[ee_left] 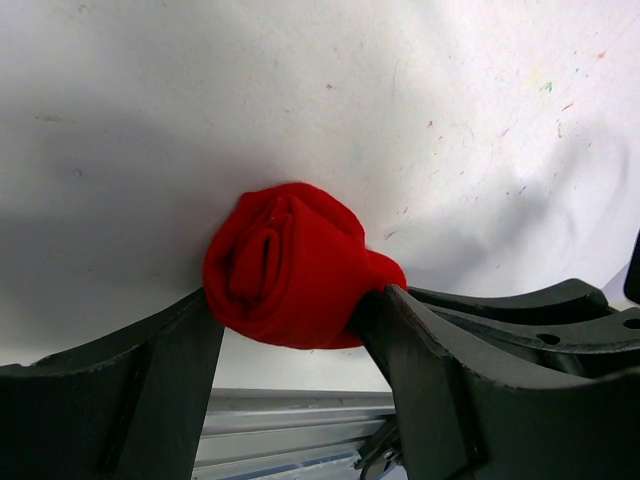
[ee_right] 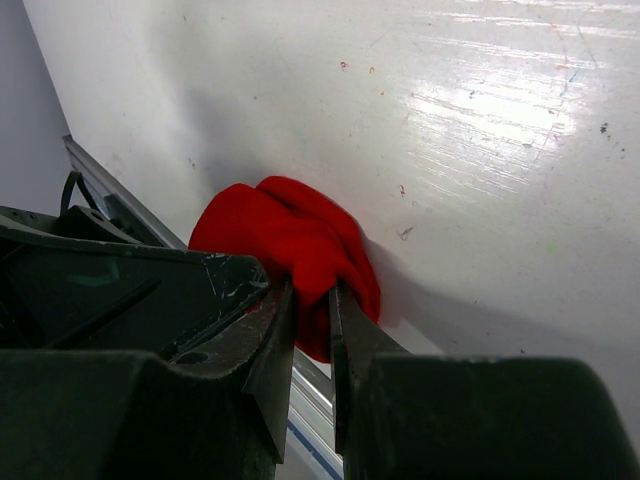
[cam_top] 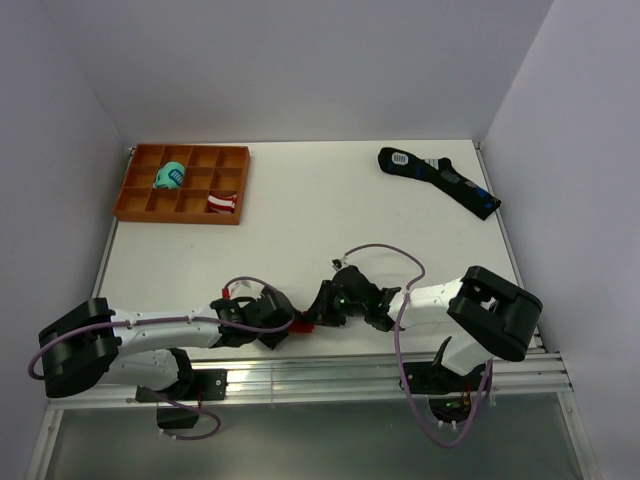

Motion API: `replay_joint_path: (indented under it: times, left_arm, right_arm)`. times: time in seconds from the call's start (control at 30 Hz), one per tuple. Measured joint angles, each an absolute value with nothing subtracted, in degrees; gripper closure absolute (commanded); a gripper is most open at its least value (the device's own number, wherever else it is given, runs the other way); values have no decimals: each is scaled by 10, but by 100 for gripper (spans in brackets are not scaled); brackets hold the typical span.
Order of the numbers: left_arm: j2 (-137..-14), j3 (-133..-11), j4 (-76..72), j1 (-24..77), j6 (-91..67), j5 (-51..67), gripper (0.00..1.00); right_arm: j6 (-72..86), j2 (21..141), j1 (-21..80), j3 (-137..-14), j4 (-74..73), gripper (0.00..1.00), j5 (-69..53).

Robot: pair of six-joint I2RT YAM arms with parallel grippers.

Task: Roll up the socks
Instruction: Pick up the sock at the center of the board.

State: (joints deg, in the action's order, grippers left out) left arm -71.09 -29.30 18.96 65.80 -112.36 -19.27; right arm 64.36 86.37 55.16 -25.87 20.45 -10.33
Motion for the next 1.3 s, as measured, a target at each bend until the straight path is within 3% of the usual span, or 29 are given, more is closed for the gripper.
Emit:
replay_joint_path:
  times: [1.3]
  left_arm:
    - [-747, -312, 195, 641, -1133, -179, 43]
  right_arm:
    - [803, 860, 580, -187, 311, 100, -90]
